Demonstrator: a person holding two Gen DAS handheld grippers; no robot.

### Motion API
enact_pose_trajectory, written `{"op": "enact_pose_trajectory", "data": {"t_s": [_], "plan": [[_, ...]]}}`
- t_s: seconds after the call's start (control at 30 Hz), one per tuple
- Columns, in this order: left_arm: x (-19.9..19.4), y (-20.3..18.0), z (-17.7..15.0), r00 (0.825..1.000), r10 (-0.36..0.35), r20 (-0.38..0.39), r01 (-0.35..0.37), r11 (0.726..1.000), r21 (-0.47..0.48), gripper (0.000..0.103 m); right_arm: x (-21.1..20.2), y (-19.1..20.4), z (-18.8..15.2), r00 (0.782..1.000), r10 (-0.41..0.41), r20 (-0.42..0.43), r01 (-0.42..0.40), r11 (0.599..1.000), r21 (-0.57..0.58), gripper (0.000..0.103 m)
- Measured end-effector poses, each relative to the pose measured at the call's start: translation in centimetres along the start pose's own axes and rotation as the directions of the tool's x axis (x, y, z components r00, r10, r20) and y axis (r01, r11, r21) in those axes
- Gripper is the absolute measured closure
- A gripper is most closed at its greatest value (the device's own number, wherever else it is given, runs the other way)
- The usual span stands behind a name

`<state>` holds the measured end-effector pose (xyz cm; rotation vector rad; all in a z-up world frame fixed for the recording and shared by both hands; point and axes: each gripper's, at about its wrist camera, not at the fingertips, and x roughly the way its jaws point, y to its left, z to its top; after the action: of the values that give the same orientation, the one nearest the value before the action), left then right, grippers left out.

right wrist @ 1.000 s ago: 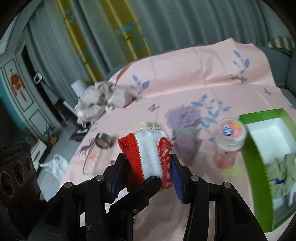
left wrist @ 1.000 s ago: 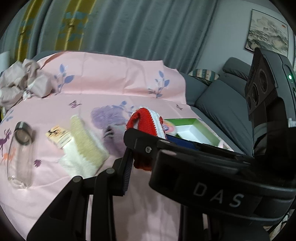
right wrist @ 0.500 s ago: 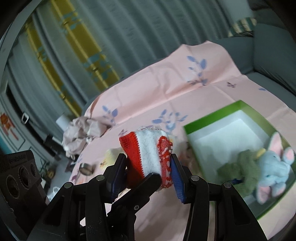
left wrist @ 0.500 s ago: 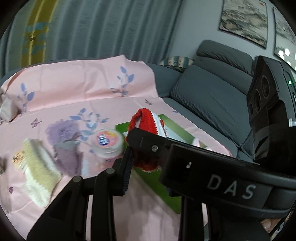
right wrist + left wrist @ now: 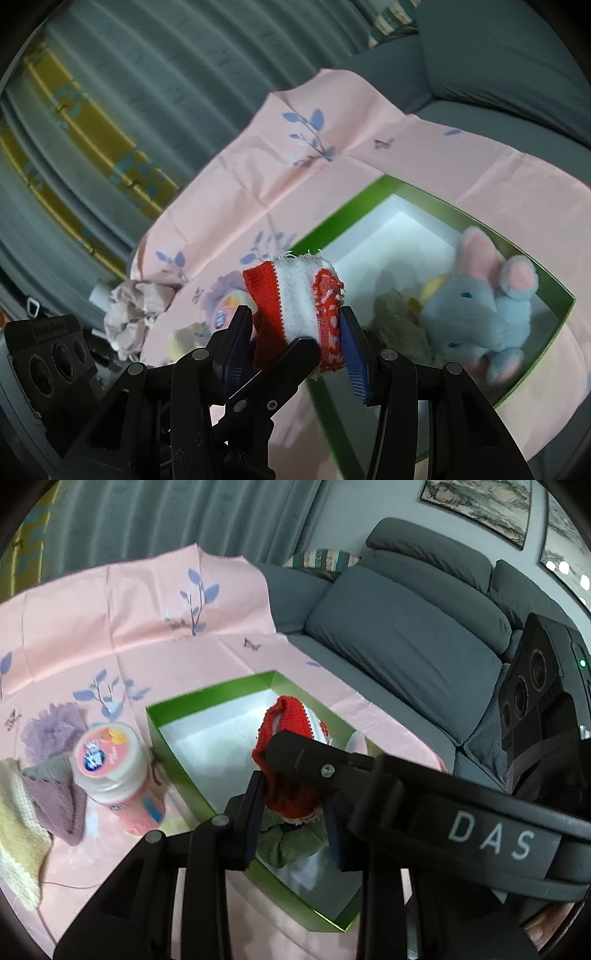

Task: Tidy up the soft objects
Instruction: 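Carry the red-white sock over the green box with the right gripper, then lower the sock into the box beside the elephant and open the right gripper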

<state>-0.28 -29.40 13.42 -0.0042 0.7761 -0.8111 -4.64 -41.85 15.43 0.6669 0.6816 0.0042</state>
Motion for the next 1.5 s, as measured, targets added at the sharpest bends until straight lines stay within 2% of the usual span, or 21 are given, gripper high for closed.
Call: {"op": "enact_pose_trajectory", "data": {"t_s": [0.4,0.6,1.1,1.33,1.5], "plan": [[4.6,0.7,-0.6,0.988,-0.016,-0.155,0.007,0.998,-0.058,0.075,3.0,-2.5,0.1,0.984,-0.136,-0.111,0.142,0.989,0.039,0.052],[6.1,0.8,-0.6,0.980,-0.018,-0.199,0.007,0.999,-0.054,0.074,3.5,-3.6,0.2,0.977,-0.163,-0.134,0.172,0.983,0.059,0.052],[7.6,0.6,-0.6,0.967,0.011,-0.255,-0.022,0.999,-0.044,0.073,3.7,-4.7,0.3,0.976,-0.159,-0.148,0.173,0.981,0.086,0.052],[8.4,0.1,-0.3,0.955,0.049,-0.291,-0.057,0.998,-0.018,0.072,3.5,-5.4,0.0,0.982,-0.126,-0.141,0.144,0.982,0.125,0.052],[8.5,0.2,-0.1,0.945,0.045,-0.325,-0.063,0.997,-0.045,0.072,3.2,-5.4,0.0,0.982,-0.137,-0.131,0.157,0.975,0.160,0.052]]}}
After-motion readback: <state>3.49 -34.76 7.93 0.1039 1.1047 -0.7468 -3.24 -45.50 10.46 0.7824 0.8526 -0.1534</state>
